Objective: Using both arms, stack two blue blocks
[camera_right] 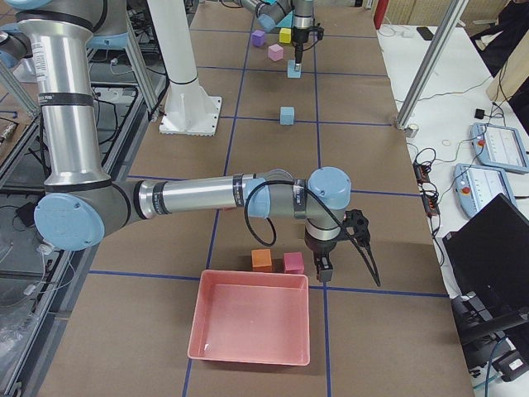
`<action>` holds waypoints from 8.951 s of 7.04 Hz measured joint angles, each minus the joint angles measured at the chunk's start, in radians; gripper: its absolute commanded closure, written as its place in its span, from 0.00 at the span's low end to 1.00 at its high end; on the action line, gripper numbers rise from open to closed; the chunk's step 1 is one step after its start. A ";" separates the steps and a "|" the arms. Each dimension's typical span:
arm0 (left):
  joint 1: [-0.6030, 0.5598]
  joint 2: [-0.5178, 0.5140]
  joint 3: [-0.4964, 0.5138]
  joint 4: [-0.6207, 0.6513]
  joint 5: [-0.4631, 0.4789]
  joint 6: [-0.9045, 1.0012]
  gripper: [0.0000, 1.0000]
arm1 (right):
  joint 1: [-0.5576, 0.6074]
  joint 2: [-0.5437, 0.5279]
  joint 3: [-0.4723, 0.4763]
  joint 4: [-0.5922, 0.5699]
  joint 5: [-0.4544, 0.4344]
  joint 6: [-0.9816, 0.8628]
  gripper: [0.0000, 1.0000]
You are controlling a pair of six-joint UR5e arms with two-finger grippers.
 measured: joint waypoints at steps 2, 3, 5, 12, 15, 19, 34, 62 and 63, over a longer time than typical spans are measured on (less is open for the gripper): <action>0.082 -0.108 0.060 0.033 0.080 -0.054 0.32 | 0.000 0.000 -0.001 0.000 0.000 -0.001 0.00; 0.094 -0.177 0.136 0.035 0.092 -0.057 0.33 | 0.000 -0.001 -0.002 0.000 0.000 -0.001 0.00; 0.099 -0.250 0.232 0.035 0.103 -0.029 0.33 | 0.000 -0.001 -0.005 0.000 0.000 -0.002 0.00; 0.076 -0.260 0.295 0.047 0.124 0.089 0.33 | 0.000 -0.002 -0.004 0.000 0.000 -0.001 0.00; 0.079 -0.266 0.304 0.045 0.124 0.033 0.33 | 0.000 -0.003 -0.003 0.000 0.000 -0.002 0.00; 0.082 -0.275 0.344 0.035 0.124 0.028 0.33 | 0.000 -0.002 -0.003 0.000 0.000 -0.001 0.00; 0.106 -0.288 0.359 0.047 0.142 0.026 0.32 | -0.001 0.002 -0.011 0.000 0.000 0.000 0.00; -0.958 0.549 0.303 0.010 -0.323 1.428 0.02 | -0.019 0.032 0.000 0.010 0.011 0.080 0.00; -0.960 0.548 0.303 0.010 -0.323 1.428 0.02 | -0.019 0.032 0.001 0.010 0.011 0.080 0.00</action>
